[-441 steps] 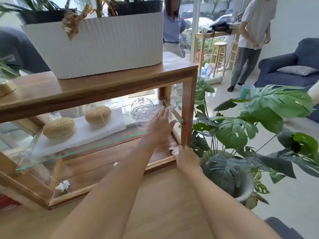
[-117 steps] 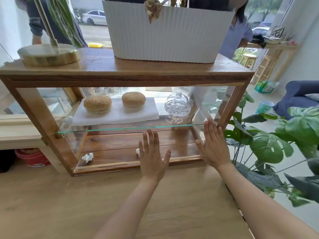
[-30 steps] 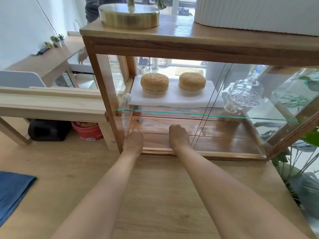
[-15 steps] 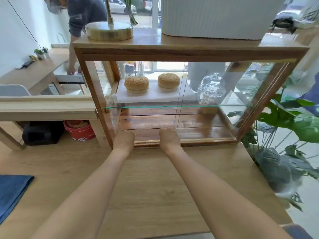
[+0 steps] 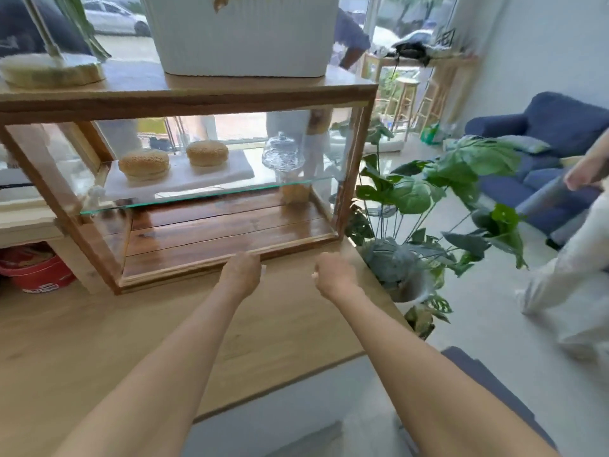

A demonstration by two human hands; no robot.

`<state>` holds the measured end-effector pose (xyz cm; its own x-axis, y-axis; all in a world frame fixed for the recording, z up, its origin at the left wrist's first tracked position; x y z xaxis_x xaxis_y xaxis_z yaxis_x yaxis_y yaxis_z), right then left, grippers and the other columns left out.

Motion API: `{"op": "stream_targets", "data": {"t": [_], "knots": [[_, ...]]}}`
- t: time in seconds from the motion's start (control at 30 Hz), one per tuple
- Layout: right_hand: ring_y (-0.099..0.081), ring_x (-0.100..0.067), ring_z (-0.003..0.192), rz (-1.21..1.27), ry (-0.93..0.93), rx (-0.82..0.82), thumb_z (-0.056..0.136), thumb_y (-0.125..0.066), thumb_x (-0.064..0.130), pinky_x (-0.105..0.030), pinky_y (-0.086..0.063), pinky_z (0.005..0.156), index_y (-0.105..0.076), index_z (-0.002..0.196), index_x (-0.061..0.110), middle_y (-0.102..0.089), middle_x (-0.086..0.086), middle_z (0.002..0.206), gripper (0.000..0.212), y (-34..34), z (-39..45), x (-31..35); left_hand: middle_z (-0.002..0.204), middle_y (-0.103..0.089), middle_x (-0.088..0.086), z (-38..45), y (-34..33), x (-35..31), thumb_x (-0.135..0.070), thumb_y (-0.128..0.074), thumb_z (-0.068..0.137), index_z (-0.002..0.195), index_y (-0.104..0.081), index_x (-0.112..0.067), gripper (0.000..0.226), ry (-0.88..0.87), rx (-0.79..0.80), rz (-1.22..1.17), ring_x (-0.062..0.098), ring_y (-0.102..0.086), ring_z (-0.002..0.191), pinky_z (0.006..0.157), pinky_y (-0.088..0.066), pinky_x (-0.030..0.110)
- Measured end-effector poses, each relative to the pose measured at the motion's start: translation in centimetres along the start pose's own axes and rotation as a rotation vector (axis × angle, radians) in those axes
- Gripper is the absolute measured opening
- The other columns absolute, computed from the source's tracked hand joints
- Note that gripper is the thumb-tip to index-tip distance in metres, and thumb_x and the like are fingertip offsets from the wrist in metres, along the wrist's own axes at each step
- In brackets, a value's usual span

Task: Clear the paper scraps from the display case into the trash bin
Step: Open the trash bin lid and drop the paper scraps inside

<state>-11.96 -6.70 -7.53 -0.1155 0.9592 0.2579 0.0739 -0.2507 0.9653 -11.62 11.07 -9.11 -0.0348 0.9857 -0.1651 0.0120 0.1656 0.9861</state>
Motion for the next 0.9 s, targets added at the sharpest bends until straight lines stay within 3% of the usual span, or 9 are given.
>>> {"op": "stream_targets", "data": {"t": [0.1, 0.27, 0.47, 0.8, 0.9], "knots": [[-0.063, -0.035, 0.102, 0.046, -0.094, -0.022, 0.089, -0.057, 0.01, -0.038, -0.053, 0.084, -0.064, 0.113, 0.005, -0.066, -0.016, 0.11, 0.025, 1.1, -2.7, -5.4, 0.111, -0.067, 0.02, -0.5, -1.1, -5.6, -0.015, -0.048, 0.095, 0.103, -0.066, -0.002, 0.025, -0.081, 0.005, -0.031, 0.036, -0.061, 0.107, 0.087, -0.048, 0.04], [-0.064, -0.036, 0.092, 0.044, -0.241, -0.028, 0.088, -0.054, 0.004, -0.039, -0.055, 0.077, -0.066, 0.091, 0.001, -0.067, -0.017, 0.096, 0.013, 2.3, -7.0, -13.8, 0.109, -0.068, 0.019, -2.2, -2.9, -14.6, -0.012, -0.049, 0.092, 0.102, -0.068, -0.003, 0.024, -0.193, 0.084, 0.009, 0.037, -0.062, 0.104, 0.082, -0.05, 0.038], [-0.064, -0.034, 0.096, -0.035, -0.408, -0.013, 0.087, -0.055, 0.004, -0.034, -0.05, 0.075, -0.065, 0.1, 0.006, -0.067, -0.013, 0.104, 0.017, 3.0, -12.4, -22.3, 0.1, -0.068, 0.017, -3.6, -5.0, -22.0, -0.012, -0.05, 0.089, 0.091, -0.068, -0.004, 0.02, -0.322, 0.129, -0.016, 0.036, -0.063, 0.09, 0.066, -0.045, 0.033], [-0.063, -0.032, 0.106, -0.036, -0.747, -0.01, 0.089, -0.054, 0.008, -0.032, -0.051, 0.083, -0.066, 0.111, 0.01, -0.065, -0.013, 0.115, 0.024, 3.1, -20.9, -37.0, 0.105, -0.066, 0.017, -5.9, -9.6, -37.2, -0.015, -0.042, 0.095, 0.103, -0.064, -0.002, 0.026, -0.618, 0.151, 0.027, 0.036, -0.062, 0.099, 0.083, -0.049, 0.04], [-0.064, -0.033, 0.105, -0.031, -0.835, -0.026, 0.089, -0.05, 0.005, -0.034, -0.051, 0.082, -0.066, 0.108, 0.007, -0.066, -0.016, 0.113, 0.025, 2.8, -22.4, -40.0, 0.106, -0.066, 0.017, -5.1, -11.1, -41.1, -0.01, -0.041, 0.097, 0.105, -0.063, -0.003, 0.024, -0.719, 0.13, 0.084, 0.036, -0.063, 0.099, 0.081, -0.05, 0.04]]}}
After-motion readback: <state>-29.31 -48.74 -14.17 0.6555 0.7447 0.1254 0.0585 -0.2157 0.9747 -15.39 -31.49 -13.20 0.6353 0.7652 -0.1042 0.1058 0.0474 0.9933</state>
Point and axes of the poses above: each hand's wrist, its own z-axis towards the middle knuckle, its own y-axis out of the back of the hand, x = y × z, the point moved 7 cm from there along z, towards the middle knuckle
